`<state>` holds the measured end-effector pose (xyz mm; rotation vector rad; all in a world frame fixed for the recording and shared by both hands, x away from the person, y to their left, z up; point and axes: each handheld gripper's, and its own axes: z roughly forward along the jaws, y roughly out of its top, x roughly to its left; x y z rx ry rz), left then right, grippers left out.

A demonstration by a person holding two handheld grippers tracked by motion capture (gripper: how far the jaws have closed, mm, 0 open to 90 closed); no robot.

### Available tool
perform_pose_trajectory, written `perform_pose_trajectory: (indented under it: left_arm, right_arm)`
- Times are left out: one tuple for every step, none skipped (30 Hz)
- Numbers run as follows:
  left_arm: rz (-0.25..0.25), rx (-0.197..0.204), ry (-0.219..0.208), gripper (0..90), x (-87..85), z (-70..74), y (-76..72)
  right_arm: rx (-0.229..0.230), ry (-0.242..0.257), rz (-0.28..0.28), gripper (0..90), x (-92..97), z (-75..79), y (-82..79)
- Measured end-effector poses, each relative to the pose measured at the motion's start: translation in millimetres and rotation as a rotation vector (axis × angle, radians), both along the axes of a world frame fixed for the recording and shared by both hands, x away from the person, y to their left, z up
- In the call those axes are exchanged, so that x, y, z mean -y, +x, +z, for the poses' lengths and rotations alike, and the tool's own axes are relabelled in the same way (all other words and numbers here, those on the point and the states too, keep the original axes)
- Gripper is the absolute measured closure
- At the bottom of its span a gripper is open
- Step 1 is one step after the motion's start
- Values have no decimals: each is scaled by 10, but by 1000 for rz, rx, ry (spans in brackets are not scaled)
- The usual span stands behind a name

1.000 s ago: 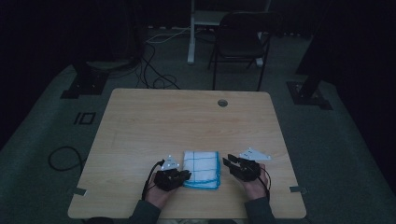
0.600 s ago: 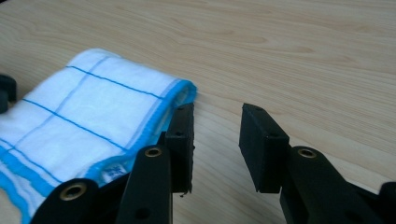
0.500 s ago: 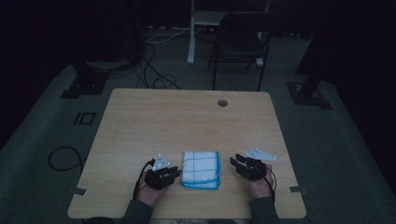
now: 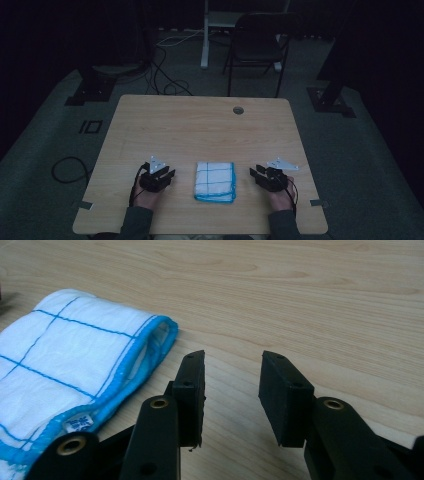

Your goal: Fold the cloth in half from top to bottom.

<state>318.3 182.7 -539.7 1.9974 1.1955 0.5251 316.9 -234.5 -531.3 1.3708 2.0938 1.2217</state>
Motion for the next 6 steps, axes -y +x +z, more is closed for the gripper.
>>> perform_pose_trajectory:
  left_arm:
    - [9, 3, 7, 671, -13, 0, 6]
    - [18, 6, 9, 662, -20, 0, 9]
    - [21, 8, 11, 656, -31, 2, 11]
    - [26, 8, 9, 648, -35, 0, 14]
    - [28, 8, 11, 637, -37, -1, 18]
    - [30, 9, 14, 632, -37, -3, 19]
  right_arm:
    - [-2, 1, -6, 622, 10, -4, 6]
    - [-6, 2, -14, 619, 19, -6, 10]
    - [-6, 2, -21, 611, 32, -8, 16]
    - [-6, 2, -29, 600, 46, -11, 21]
    - [-7, 0, -39, 590, 59, -13, 25]
    - [-10, 1, -49, 583, 70, -15, 30]
